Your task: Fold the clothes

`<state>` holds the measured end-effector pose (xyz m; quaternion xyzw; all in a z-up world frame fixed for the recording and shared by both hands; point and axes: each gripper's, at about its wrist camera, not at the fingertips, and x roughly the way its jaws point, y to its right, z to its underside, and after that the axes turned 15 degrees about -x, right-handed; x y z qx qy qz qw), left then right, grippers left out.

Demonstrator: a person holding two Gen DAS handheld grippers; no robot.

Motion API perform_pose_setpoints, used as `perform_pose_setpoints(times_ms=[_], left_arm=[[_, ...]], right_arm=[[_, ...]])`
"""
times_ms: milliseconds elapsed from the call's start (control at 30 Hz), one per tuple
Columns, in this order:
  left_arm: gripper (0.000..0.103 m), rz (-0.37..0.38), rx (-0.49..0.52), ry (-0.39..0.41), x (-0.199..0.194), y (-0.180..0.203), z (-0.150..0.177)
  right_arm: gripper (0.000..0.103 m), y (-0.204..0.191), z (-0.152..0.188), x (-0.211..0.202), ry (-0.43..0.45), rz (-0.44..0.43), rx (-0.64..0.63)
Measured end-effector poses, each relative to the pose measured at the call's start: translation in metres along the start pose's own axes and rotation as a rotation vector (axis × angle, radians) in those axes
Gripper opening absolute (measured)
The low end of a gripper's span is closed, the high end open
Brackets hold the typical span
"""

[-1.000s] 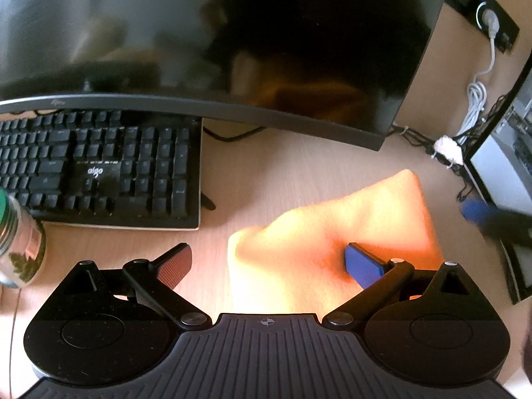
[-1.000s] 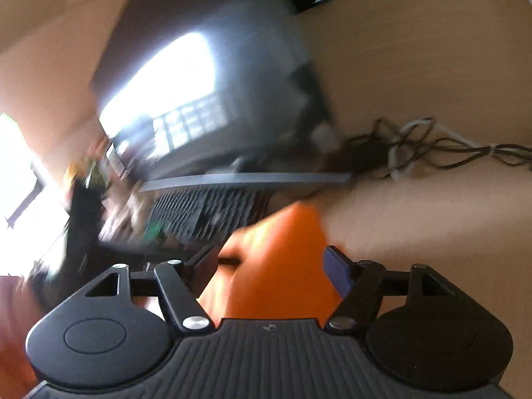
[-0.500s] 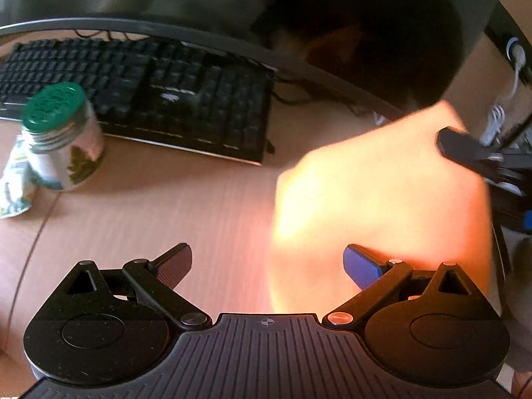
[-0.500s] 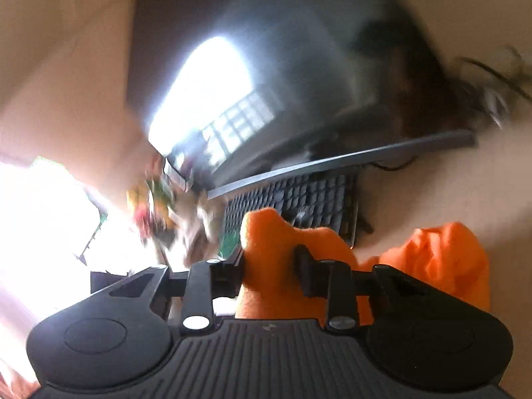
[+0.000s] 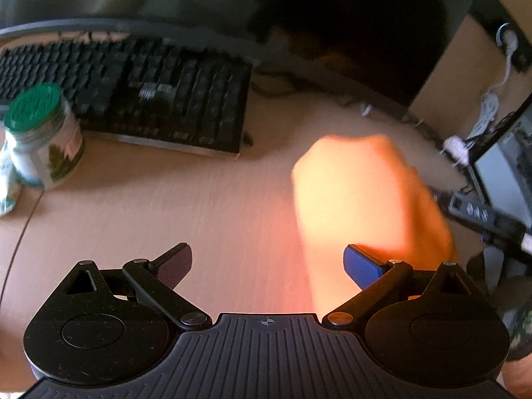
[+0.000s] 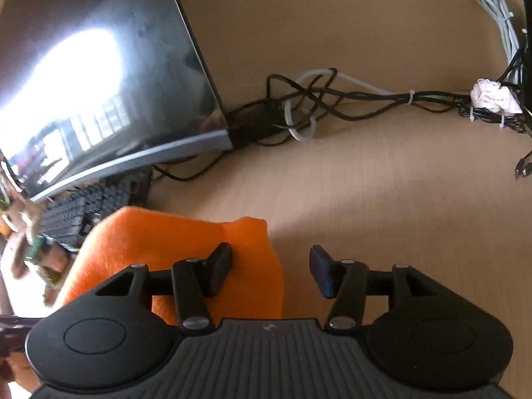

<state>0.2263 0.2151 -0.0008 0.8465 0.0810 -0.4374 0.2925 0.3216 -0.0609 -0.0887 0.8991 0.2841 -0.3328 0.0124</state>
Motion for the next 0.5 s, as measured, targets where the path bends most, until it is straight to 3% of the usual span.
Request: perform_pose_setpoints(times_ms=[67, 200, 367, 400, 500], left_arm=[[0.1, 0.043, 0.006, 0.035, -0.008, 0.007, -0.006], [0.1, 0.115, 0.046, 0.053, -0.009, 0.024, -0.017], [0.101, 0.098, 0.04, -0.015, 0.033, 0.038, -0.024], [0.101, 0.082, 0.031, -0.03, 0.042, 0.039, -0.025], [0.102, 0.049, 0.073, -0.062, 0.066, 0.049, -0.022]], right_arm=[[0.06, -0.004, 0.001, -0.015, 0.021, -0.03, -0.03], [0.06, -0.029, 0.009, -0.042, 0.054, -0.099, -0.169], [0.06, -0.06, 0.019, -0.076, 0.096, -0.186, -0.342], [0.06, -0.065, 0.025, -0.075, 0.059, -0.223, -0.344], [0.061, -0.079, 0.055, -0.057, -0.078, -0.203, -0.385]])
